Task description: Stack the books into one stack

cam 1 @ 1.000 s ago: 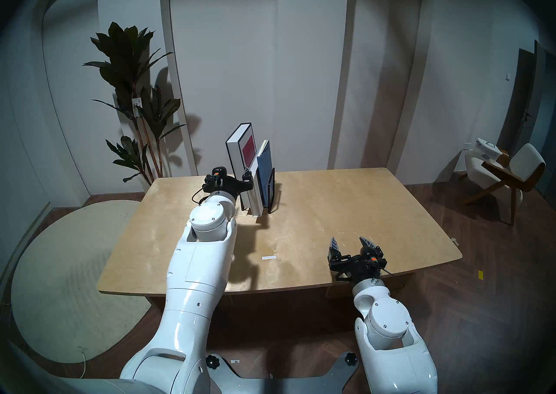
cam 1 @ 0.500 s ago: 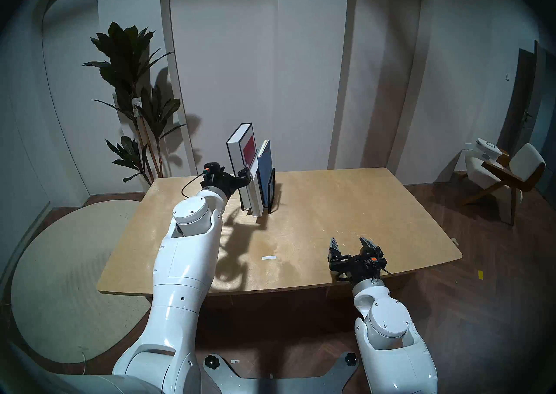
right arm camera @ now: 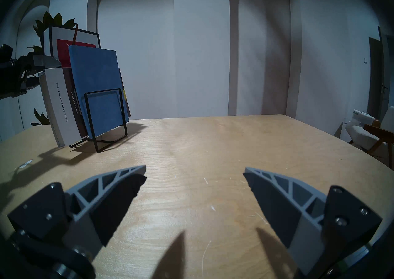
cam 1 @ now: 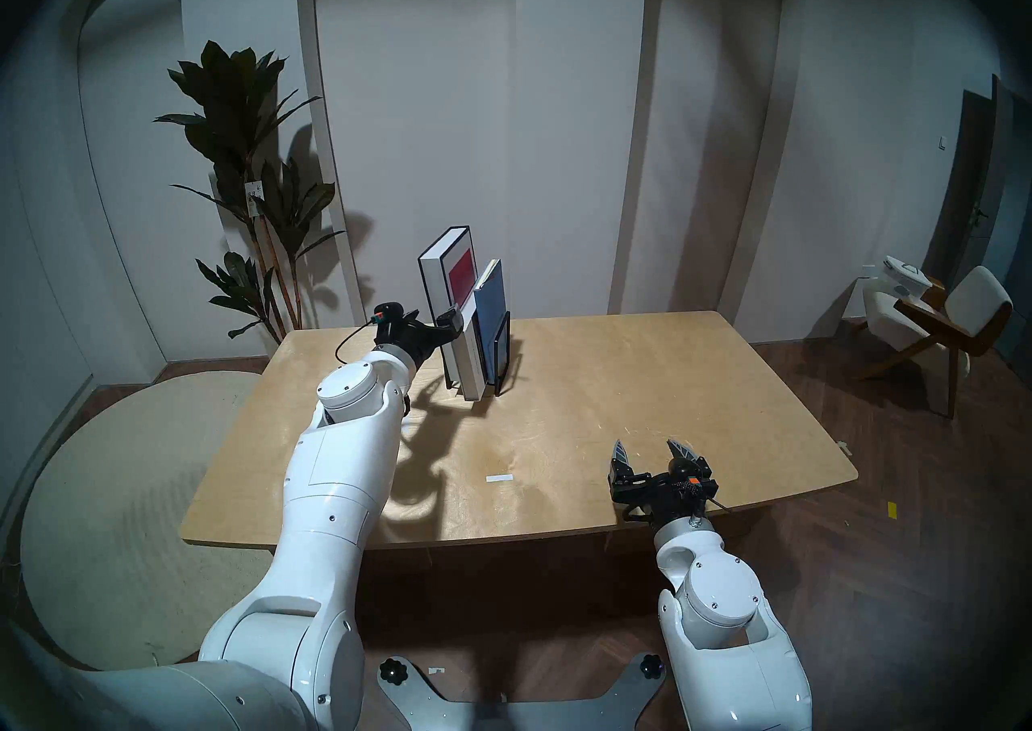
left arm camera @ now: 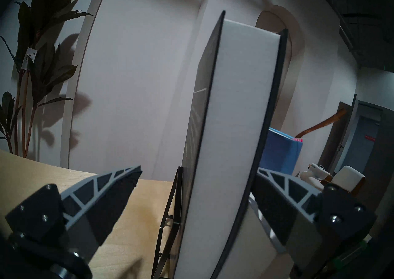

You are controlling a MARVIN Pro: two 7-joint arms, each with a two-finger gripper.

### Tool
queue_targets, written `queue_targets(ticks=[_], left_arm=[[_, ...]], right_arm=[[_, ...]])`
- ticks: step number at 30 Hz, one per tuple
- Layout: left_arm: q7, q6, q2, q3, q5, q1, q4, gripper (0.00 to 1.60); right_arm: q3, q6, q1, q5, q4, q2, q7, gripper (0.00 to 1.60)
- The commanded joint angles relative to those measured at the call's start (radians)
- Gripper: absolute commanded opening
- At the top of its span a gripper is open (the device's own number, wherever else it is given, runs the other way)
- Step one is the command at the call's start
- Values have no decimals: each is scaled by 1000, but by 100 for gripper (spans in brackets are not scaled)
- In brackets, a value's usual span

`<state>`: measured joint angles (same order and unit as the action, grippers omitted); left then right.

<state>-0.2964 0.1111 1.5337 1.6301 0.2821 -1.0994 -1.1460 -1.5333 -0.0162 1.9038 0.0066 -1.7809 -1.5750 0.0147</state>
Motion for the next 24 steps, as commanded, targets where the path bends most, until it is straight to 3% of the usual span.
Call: queue_targets(ticks=[1, 11, 17, 18, 19, 20, 21, 24], left_arm=[[-66, -74, -20, -10, 7, 97, 11, 160], [-175, -158, -50, -18, 35, 141, 99, 160], [-188, -184, -52, -33, 28, 187, 183, 160], [-186, -188, -51, -35, 26, 191, 191, 149], [-185, -192, -51, -37, 25, 196, 203, 115], [-188, -196, -50, -39, 26, 200, 212, 22], [-194, -203, -51, -43, 26, 202, 220, 0], [-230, -226, -50, -50, 39, 202, 231, 0]], right_arm=[[0, -5, -4, 0, -21, 0, 0, 160], [0, -5, -3, 0, -23, 0, 0, 160], [0, -5, -3, 0, -23, 0, 0, 160], [0, -5, -3, 0, -23, 0, 0, 160], [0, -5, -3, 0, -24, 0, 0, 160], [0, -5, -3, 0, -24, 0, 0, 160], [0, -5, -3, 0, -24, 0, 0, 160], [0, -5, -3, 0, -24, 0, 0, 160]])
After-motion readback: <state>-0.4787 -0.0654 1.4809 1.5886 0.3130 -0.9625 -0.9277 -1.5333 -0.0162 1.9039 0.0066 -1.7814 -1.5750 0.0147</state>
